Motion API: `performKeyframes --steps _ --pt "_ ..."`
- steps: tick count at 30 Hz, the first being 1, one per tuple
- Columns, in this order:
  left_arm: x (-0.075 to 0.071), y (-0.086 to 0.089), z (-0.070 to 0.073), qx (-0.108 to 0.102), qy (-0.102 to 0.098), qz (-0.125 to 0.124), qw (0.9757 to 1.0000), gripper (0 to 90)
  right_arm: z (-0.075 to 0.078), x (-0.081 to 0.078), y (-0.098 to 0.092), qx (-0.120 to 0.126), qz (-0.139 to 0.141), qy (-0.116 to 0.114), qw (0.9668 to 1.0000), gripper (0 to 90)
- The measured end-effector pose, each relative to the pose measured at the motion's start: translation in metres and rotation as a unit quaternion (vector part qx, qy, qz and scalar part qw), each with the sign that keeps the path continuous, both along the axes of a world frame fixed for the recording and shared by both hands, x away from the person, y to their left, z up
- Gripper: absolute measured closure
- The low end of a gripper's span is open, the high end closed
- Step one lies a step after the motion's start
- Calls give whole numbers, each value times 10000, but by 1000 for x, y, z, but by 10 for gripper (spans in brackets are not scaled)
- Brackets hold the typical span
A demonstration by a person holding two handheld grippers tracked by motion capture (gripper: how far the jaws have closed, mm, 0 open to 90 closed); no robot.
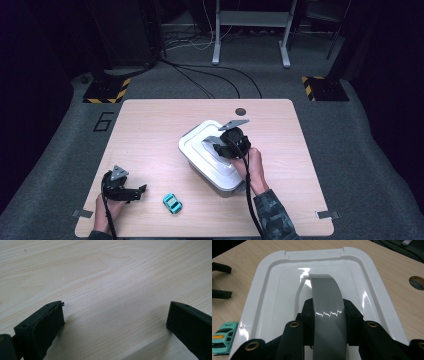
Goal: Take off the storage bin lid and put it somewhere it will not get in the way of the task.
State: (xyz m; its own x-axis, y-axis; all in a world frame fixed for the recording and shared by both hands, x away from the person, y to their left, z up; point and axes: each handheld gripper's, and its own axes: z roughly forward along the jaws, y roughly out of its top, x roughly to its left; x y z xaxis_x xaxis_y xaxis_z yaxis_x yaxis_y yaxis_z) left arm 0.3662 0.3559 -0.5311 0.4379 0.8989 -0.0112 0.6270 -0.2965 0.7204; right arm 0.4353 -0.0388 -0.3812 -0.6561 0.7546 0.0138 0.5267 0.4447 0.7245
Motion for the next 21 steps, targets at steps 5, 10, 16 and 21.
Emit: performKeyframes --steps 5,10,16,21 --pt "0 0 0 0 1 -1 10000 11 3 -1 0 42 -51 -47 10000 671" --pt "0 0 0 0 0 0 10000 11 12 -4 -2 24 -49 -139 9999 672" --pt "0 0 0 1 -1 1 10000 11 21 -8 -7 -5 -34 -276 9996 671" --pt "0 0 0 0 0 0 10000 11 25 -9 -10 -5 -25 -322 9995 671"
